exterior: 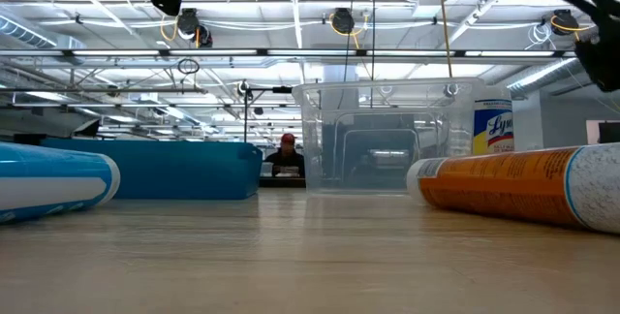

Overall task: Pick & place silicon tubes, Sealant and Lysol wipes
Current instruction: Put the right orange sealant into the blue bin

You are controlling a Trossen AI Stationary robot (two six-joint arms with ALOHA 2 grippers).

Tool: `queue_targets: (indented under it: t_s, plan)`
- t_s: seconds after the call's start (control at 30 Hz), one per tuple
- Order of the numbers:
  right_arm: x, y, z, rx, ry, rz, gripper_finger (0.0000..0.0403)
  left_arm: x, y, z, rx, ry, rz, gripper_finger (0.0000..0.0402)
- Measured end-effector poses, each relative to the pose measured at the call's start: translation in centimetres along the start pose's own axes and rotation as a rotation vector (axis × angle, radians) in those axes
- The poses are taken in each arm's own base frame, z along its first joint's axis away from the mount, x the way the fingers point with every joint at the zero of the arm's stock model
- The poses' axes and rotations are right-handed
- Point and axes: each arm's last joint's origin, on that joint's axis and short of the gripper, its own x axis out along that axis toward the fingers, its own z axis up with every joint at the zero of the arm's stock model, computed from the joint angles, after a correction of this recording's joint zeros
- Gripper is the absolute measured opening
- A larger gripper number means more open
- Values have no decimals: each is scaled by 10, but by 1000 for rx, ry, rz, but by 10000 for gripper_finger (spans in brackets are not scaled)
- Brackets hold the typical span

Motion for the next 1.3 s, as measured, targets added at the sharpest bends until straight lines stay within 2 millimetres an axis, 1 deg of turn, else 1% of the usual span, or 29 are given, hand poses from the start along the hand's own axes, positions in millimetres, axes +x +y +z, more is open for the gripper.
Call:
queue_targets:
  t_s: [0.1,0.23,0.37,0.53,0.77,0.87,1.03,1.3]
  plan:
    - [9,2,0,-5,2,-30,254,0,0,0,0,0,0,274]
    - [20,-2,0,-14,10,-129,254,0,0,0,0,0,0,278]
    - [26,-10,3,-31,-73,-242,254,0,0,0,0,0,0,284]
    - [28,-16,7,-29,-216,-259,254,0,0,0,0,0,0,281]
    - [34,-22,9,-10,-260,-263,254,0,0,0,0,0,0,276]
    - [35,-24,9,-5,-250,-271,254,0,0,0,0,0,0,281]
    - [36,-23,6,-23,-153,-274,254,0,0,0,0,0,0,287]
    - [37,-23,2,-41,-32,-278,254,0,0,0,0,0,0,275]
